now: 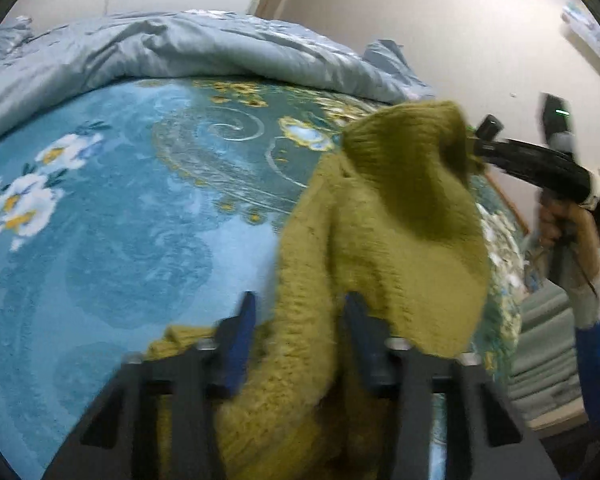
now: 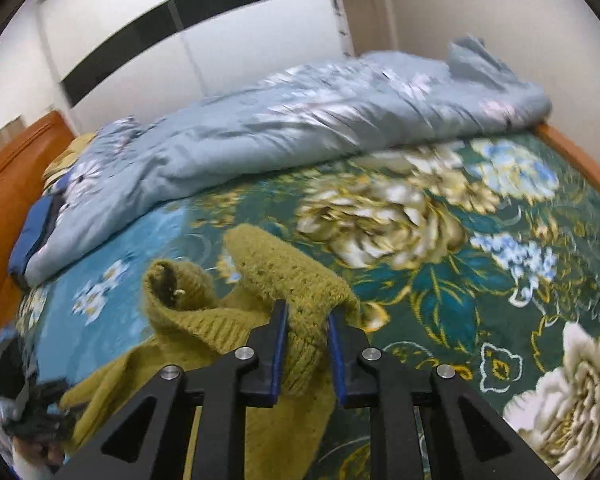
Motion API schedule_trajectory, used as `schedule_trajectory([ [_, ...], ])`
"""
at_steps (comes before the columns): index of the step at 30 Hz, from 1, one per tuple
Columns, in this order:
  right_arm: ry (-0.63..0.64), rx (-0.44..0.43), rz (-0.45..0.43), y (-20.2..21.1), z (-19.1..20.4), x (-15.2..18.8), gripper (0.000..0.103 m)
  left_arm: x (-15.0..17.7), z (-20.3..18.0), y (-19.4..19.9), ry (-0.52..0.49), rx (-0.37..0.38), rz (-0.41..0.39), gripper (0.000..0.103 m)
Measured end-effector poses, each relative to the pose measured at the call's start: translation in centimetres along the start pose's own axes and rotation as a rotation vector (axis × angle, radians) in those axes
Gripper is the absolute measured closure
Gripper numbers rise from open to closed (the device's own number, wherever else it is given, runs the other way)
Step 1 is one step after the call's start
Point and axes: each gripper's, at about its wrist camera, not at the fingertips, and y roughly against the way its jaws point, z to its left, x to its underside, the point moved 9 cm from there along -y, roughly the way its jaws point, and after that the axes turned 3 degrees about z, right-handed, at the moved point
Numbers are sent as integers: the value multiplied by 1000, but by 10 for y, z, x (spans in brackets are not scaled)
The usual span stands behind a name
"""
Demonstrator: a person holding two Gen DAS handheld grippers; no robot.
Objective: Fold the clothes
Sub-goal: 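Grasp the vest edge with the right gripper while the left gripper holds the other edge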
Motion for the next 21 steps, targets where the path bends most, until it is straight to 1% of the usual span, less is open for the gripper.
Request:
schedule_trajectory([
  [1, -11, 3, 10, -6, -6, 1, 83, 1, -1, -1, -1, 2, 3, 79],
  [3, -34, 5, 30, -18, -15, 6, 83, -1, -2, -2, 8, 4, 8, 87],
  [6, -54, 0, 35, -24, -23, 12, 80, -2, -3, -3, 8, -2, 8, 87],
  [9, -26, 13, 24, -16, -21, 12, 77, -2, -3, -4, 3, -13, 8, 87],
  [10, -11, 27, 22, -12, -20, 11, 70, -3, -3, -5, 4, -18, 9, 87],
  [11, 10, 59, 10, -6, -20, 8, 64, -3, -3, -5, 6, -22, 9, 87],
  [12, 31, 101, -17, 2, -21, 4, 54, -2, -3, -4, 9, -24, 8, 87],
  [13, 53, 143, -43, 9, -22, 0, 48, -2, -4, -4, 12, -25, 7, 88],
  [14, 60, 174, -65, 18, -22, -3, 48, -2, -4, -4, 15, -26, 5, 88],
  [15, 48, 186, -79, 28, -21, -4, 48, -2, -4, -4, 20, -26, 1, 90],
  [18, 35, 47, -92, 44, 17, 8, 48, -1, -7, -5, 31, -24, -13, 91],
  [19, 44, -19, -75, 44, 38, 18, 48, -1, -7, -4, 36, -27, -17, 91],
  [21, 79, -154, -3, 33, 88, 46, 48, 0, -8, -3, 47, -28, -27, 91],
])
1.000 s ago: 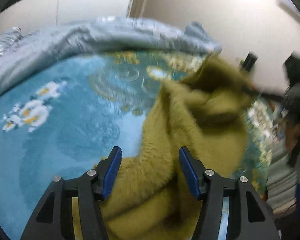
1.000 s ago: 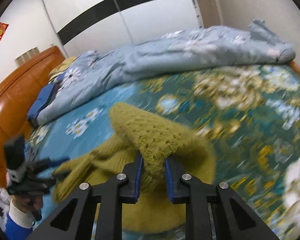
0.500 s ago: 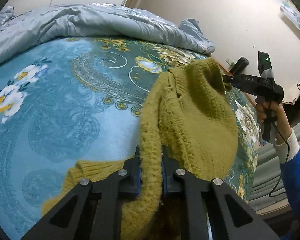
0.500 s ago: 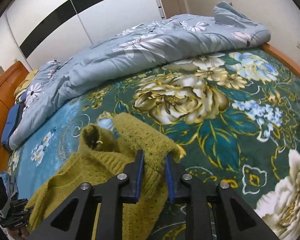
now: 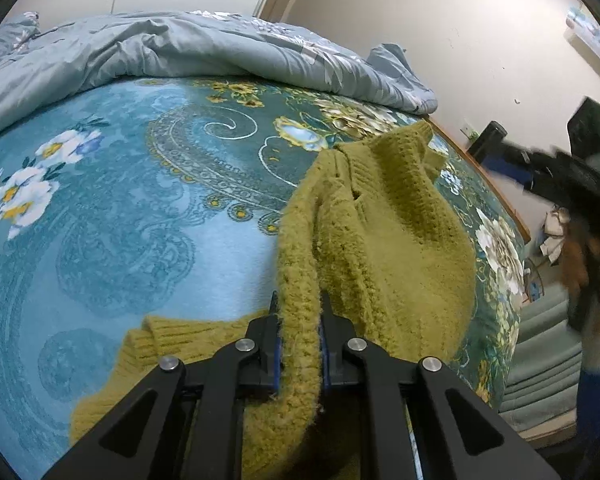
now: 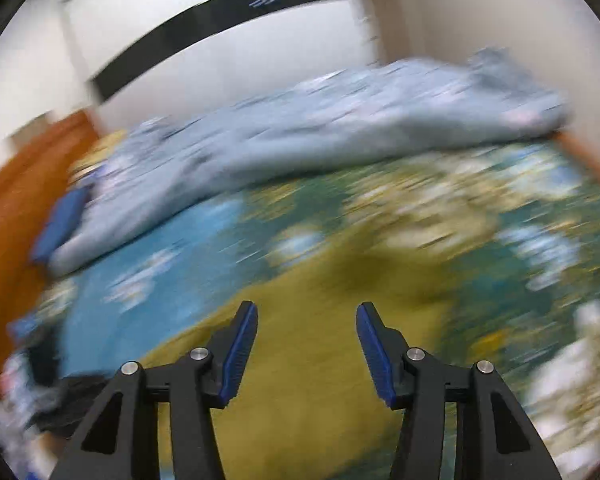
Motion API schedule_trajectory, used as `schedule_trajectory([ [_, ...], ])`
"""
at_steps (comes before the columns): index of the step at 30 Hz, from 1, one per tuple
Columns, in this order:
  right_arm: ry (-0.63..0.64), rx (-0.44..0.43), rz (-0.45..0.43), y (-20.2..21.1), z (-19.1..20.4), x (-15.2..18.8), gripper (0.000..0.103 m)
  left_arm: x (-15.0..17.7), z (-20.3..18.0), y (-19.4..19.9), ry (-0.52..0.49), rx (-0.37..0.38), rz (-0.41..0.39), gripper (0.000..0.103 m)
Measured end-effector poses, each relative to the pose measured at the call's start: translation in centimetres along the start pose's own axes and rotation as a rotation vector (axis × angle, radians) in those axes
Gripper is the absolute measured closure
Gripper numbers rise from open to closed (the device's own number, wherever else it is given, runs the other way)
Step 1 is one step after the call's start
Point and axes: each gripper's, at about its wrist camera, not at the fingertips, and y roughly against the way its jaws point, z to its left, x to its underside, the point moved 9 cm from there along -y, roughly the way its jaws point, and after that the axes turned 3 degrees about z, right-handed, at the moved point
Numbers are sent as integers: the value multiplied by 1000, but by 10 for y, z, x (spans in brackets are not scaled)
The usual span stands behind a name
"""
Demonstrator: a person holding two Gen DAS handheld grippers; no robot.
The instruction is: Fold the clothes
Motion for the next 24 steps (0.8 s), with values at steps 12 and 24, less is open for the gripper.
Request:
schedule_trajectory([
  [12, -6, -169, 210, -78, 105, 67, 65, 4, -4, 9, 36, 48, -51, 91],
  [24, -15, -178, 54, -17, 78, 18, 92, -38, 22, 56, 220, 149, -237, 92],
])
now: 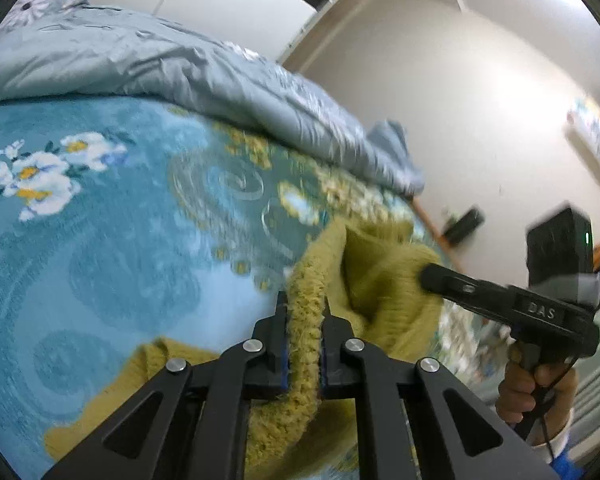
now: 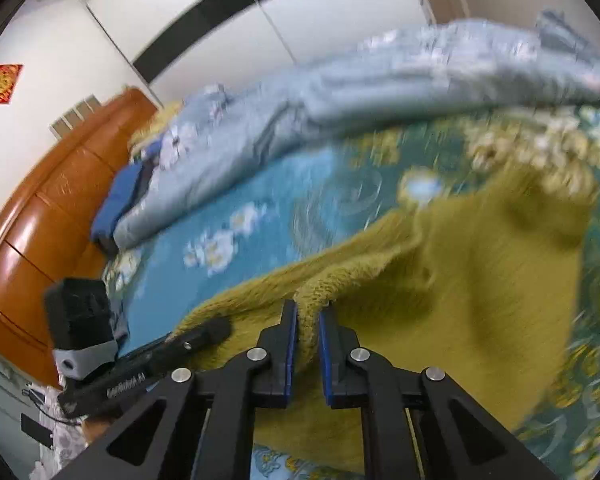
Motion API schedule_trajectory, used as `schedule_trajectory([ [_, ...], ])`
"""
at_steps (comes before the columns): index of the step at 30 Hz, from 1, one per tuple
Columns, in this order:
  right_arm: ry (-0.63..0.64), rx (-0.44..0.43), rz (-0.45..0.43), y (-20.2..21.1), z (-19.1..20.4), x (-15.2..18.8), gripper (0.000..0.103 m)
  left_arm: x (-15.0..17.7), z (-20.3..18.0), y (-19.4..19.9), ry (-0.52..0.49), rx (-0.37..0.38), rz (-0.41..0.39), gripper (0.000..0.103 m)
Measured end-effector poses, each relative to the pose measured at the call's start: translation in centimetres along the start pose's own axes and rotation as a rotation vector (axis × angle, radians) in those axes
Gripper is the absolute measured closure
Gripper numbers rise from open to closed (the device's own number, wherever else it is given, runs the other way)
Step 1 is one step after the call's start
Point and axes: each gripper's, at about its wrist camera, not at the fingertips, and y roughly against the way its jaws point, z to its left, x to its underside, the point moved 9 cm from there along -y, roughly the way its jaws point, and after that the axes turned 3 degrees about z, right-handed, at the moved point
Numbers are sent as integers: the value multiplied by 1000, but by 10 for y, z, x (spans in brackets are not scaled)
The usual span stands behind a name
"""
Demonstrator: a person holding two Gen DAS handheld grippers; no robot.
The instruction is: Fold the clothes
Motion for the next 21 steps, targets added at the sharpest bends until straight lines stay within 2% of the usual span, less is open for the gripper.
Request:
schedule_trajectory([
  [4, 23, 29, -97, 48, -10, -30, 92, -37, -5, 30, 19, 5, -95, 93],
  [7, 18, 55, -168, 80, -21, -51, 92, -61, -2, 63, 16, -34, -179, 93],
  [12, 3, 88, -271, 127, -47, -71, 92, -73, 18, 122, 36, -73, -305, 93],
  [14, -2, 104, -287, 137, -61, -69, 92, -62, 28, 141, 38, -98, -322, 92],
  [16, -17, 122, -263, 134, -80, -54, 92, -42, 39, 147, 32, -145, -303, 92],
  [21, -109, 155, -162, 114, -140, -4, 92, 34, 86, 141, 82, -245, -172, 92],
])
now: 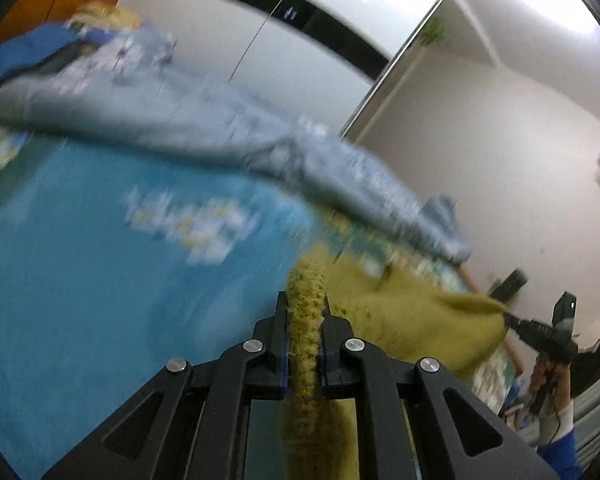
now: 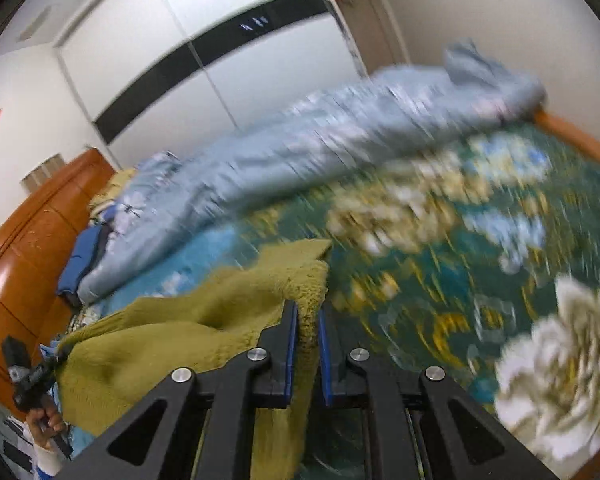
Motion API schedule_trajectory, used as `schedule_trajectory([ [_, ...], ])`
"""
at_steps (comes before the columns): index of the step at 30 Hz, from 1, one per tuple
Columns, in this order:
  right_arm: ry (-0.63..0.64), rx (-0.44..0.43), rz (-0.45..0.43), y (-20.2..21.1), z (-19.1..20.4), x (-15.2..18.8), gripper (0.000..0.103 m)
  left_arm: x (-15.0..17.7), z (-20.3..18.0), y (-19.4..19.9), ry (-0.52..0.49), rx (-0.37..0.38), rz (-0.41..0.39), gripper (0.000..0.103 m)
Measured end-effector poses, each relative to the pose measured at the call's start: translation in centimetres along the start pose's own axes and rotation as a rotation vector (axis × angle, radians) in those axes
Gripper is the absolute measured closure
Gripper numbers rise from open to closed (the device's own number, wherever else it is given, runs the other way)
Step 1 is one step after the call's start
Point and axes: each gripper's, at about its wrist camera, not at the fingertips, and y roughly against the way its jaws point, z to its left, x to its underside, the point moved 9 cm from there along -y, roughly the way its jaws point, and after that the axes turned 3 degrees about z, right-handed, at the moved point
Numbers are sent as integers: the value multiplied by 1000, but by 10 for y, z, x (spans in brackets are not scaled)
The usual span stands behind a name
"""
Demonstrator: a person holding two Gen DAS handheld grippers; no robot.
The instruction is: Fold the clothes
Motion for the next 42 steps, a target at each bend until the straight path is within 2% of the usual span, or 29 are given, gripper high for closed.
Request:
schedule_trajectory([
  [5, -78, 10, 93, -19, -47, 44, 92, 51, 28, -23, 43, -29, 120, 92],
  [11, -64, 32, 143, -37, -57, 62, 92, 59, 27, -28, 15, -46, 150, 90],
  [13, -50, 31, 142, -37, -55, 62, 92, 57, 22, -25, -37, -65, 161, 85],
  [14, -44, 27, 138, -35, -55, 61, 91, 55, 21, -23, -67, -83, 165, 78],
  [15, -40, 22, 137, -34, -54, 61, 88, 53, 19, -21, -97, -100, 170, 67],
  [17, -33, 19, 142, -32, -54, 60, 86, 49, 18, -16, -150, -132, 178, 56],
  [19, -24, 33, 150, -31, -57, 58, 70, 43, 19, -8, -181, -146, 185, 55],
  [21, -5, 56, 140, -26, -64, 50, 59, 31, 20, -3, -220, -170, 180, 52],
  [24, 22, 94, 130, -30, -70, 33, 56, -2, 14, -12, -275, -217, 167, 46],
  [27, 24, 53, 146, -50, -59, 13, 56, -37, -15, -47, -322, -153, 178, 45],
  [31, 87, -15, 200, -87, -31, -10, 55, -62, -64, -124, -427, -101, 288, 44],
  [36, 114, -52, 285, -133, -26, -26, 53, -61, -111, -220, -527, -92, 416, 44],
  [42, 24, -135, 388, -178, -45, -22, 53, -39, -123, -291, -505, -68, 529, 44],
])
